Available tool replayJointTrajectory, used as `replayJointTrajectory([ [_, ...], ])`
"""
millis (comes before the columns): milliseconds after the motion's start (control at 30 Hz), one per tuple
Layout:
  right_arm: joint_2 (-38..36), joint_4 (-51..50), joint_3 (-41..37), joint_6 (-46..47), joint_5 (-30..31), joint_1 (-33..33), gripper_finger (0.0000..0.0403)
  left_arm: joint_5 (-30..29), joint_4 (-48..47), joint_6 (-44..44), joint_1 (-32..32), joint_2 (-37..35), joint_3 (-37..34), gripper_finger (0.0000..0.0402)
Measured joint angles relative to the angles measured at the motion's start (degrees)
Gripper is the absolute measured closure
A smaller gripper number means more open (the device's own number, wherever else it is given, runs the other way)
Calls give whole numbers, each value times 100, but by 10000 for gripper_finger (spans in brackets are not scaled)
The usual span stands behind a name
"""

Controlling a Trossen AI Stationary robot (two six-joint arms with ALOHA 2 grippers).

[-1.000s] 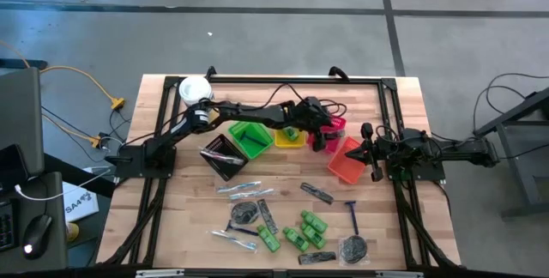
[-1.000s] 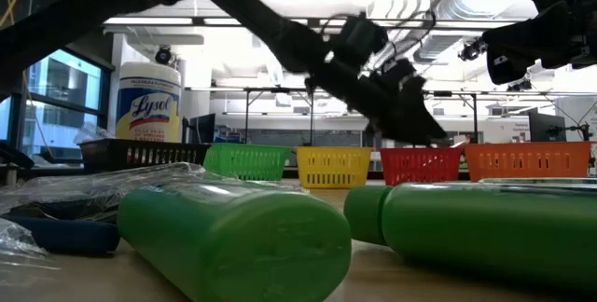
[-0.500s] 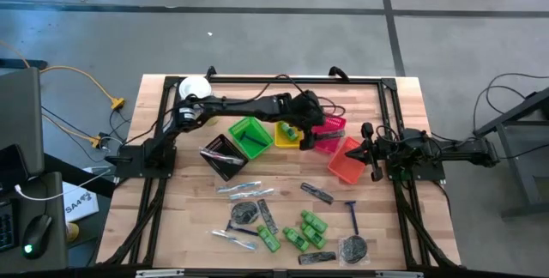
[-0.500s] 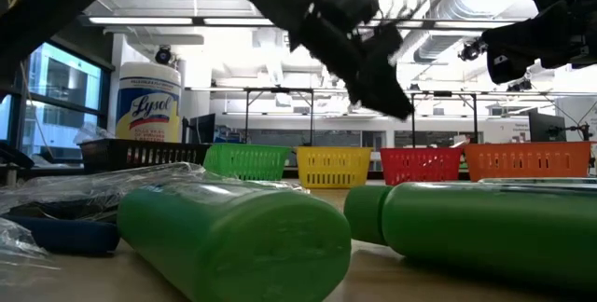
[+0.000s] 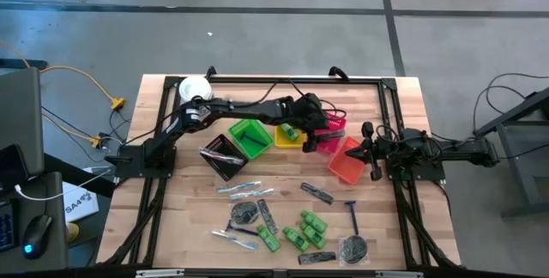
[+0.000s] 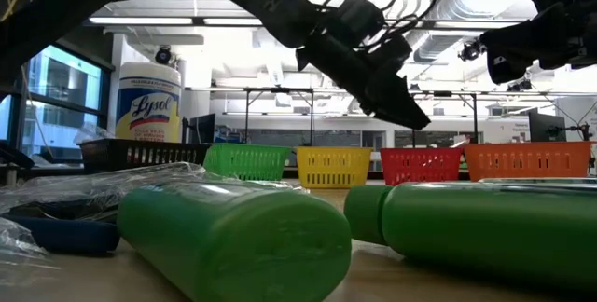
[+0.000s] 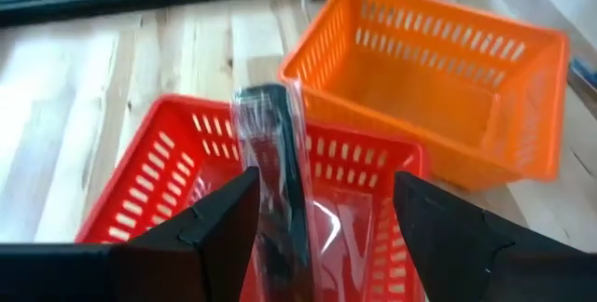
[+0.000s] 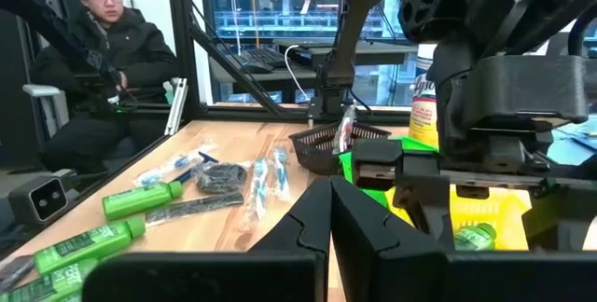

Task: Pick & Place Travel size toiletries
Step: Put the left black hair comb into the red bin

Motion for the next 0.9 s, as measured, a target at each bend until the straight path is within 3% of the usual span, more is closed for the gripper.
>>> replayJointTrajectory([
  [400,0,-11,0,-7,20,-2,401,-58,805,-170,80,477,8,167],
  [900,0,-15,1,6,19,-1,401,35,1160,-299,119,647,11,167],
])
